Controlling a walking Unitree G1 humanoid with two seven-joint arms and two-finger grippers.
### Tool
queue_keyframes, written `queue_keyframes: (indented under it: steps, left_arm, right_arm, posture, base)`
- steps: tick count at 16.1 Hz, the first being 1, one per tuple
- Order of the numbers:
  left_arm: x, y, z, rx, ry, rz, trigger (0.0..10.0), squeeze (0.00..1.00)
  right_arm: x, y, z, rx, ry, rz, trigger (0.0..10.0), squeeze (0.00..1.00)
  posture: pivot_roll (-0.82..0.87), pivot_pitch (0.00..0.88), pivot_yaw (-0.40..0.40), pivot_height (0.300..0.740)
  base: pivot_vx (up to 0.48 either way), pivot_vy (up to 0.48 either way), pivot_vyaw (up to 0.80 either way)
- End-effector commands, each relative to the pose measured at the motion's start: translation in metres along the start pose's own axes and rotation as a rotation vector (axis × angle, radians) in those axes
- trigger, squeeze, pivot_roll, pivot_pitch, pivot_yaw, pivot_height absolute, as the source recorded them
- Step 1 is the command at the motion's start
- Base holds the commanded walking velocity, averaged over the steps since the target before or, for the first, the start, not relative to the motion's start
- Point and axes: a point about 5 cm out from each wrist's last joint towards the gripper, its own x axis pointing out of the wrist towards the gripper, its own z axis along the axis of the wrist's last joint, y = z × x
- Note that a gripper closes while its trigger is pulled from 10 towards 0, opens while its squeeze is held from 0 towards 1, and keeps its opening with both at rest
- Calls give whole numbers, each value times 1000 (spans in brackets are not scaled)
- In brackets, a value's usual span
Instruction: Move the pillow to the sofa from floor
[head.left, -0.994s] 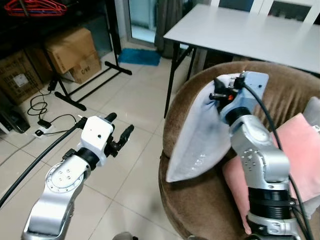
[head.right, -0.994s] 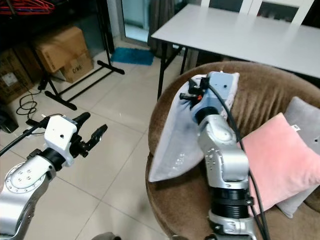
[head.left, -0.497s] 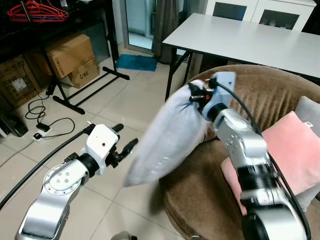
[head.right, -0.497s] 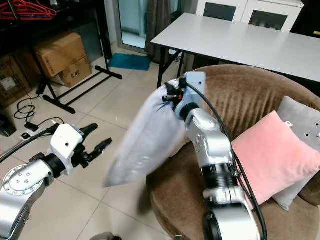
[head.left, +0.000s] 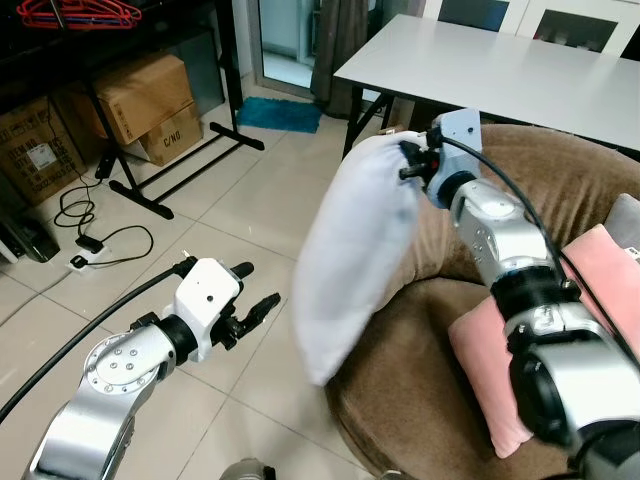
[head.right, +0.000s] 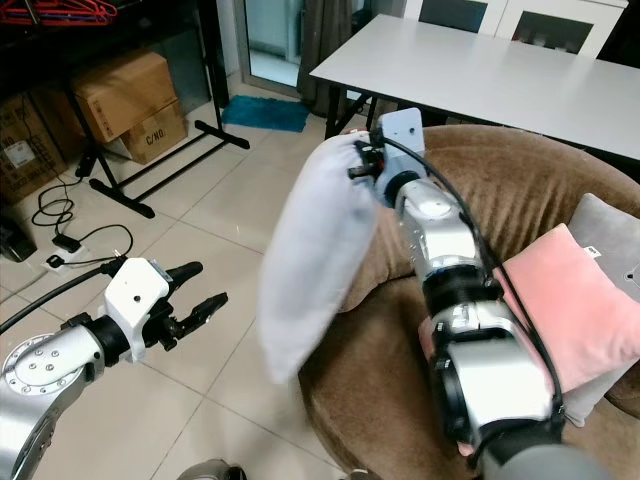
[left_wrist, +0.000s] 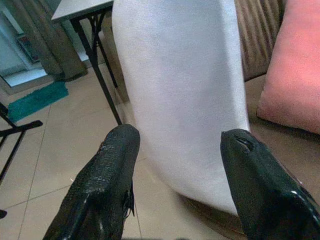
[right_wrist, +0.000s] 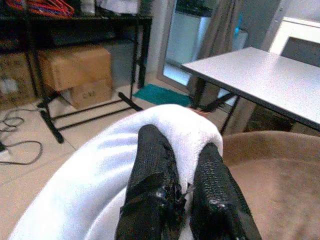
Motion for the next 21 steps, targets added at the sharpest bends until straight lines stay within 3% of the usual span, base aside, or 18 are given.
queue_keyframes:
  steps: [1, 2, 4, 6, 9, 13, 16, 19, 21]
  left_arm:
    - [-3, -2, 1, -2, 5, -15, 10000, 0]
    - [-4, -3, 0, -3, 8, -15, 10000, 0]
    - [-4, -3, 1, -3, 9, -21, 10000, 0]
    - [-3, -4, 1, -1, 10, -27, 10000, 0]
    - [-3, -4, 1, 1, 12, -36, 10000, 0]
    - [-3, -4, 2, 5, 12, -42, 10000, 0]
    - [-2, -4, 2, 10, 10, -51, 10000, 0]
    - [0, -3, 3, 17, 7, -56, 10000, 0]
    - [-1, -3, 3, 19, 7, -53, 10000, 0]
  right_arm:
    - [1, -12, 25, 7, -92, -17, 10000, 0]
    - [0, -15, 36, 36, -132, 22, 10000, 0]
    - [-1, -22, 50, 11, -166, 36, 10000, 0]
    - [-3, -37, 62, -32, -169, -14, 10000, 0]
    - [-16, -71, 101, -43, -268, -107, 10000, 0]
    - [-25, -94, 108, -66, -264, -202, 10000, 0]
    - [-21, -91, 83, 30, -238, -228, 10000, 0]
    - [-22, -89, 30, 99, -146, -346, 10000, 0]
    - [-31, -95, -3, 139, -72, -457, 10000, 0]
  posture:
    - [-8, 0, -35, 740]
    - [-9, 0, -34, 740]
    - [-11, 0, -31, 740]
    - [-15, 0, -26, 740]
    - [-17, 0, -26, 740]
    - [-17, 0, -23, 740]
    - [-20, 0, -16, 740]
    - [-15, 0, -12, 740]
    - [-4, 0, -15, 740]
  base:
    - [0, 0, 0]
    - [0, 0, 0]
    - [0, 0, 0]
    - [0, 0, 0]
    - [0, 0, 0]
    - [0, 0, 0]
    - [0, 0, 0]
    - [0, 0, 0]
    - [0, 0, 0]
